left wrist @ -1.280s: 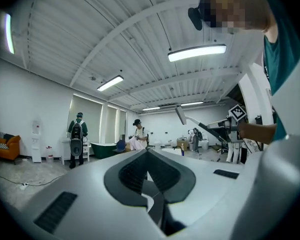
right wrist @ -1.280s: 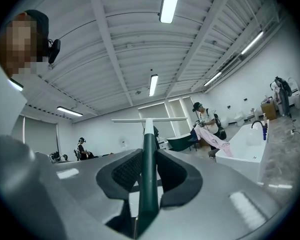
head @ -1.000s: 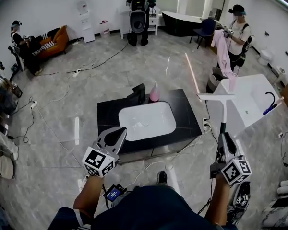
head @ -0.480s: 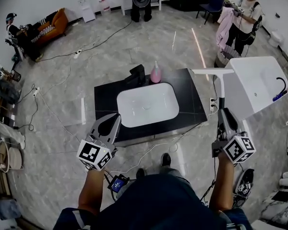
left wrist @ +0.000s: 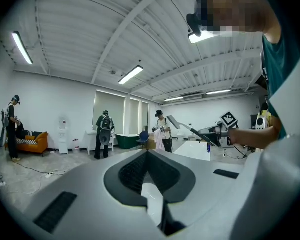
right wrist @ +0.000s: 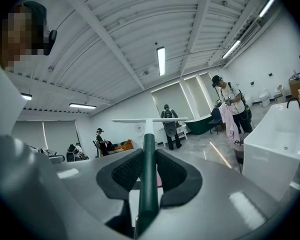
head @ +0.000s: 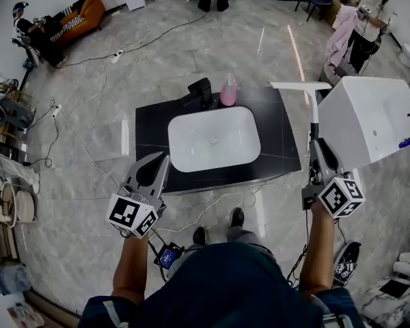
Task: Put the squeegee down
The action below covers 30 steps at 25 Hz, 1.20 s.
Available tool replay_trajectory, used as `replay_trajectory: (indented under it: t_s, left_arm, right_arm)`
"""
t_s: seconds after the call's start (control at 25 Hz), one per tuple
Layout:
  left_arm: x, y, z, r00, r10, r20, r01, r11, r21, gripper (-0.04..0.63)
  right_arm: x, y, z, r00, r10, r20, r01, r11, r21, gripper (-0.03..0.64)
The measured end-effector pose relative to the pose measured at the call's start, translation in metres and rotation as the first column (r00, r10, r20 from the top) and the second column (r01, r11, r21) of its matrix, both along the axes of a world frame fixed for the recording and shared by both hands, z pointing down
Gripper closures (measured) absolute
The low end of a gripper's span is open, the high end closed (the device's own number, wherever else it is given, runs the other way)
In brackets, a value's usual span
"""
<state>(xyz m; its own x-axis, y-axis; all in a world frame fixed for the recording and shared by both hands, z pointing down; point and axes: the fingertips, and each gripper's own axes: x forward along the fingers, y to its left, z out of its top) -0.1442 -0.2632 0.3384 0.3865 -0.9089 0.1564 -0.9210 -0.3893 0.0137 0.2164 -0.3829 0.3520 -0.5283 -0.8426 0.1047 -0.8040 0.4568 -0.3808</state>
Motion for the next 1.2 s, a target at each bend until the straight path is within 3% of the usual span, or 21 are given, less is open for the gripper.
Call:
replay_trajectory:
  t_s: [0.52, 1.2]
  left_arm:
    - [0.002, -0.015, 0.019, 0.997, -0.069, 0.02, 0.07, 0.995, -0.067, 0.591]
    - [0.022, -0.037, 0.048, 0.997, -0.074, 0.026, 0.077, 0.989, -0.127, 0.591]
  right_arm:
    - [-0.015, -0.054, 0.043, 0.997, -0.071, 0.013, 0.072, 0.995, -0.07, 0.514]
    - [-0.018, -0.102, 0.107, 0.994, -0.106, -0.006, 0.104, 0.983, -0.15, 0.515]
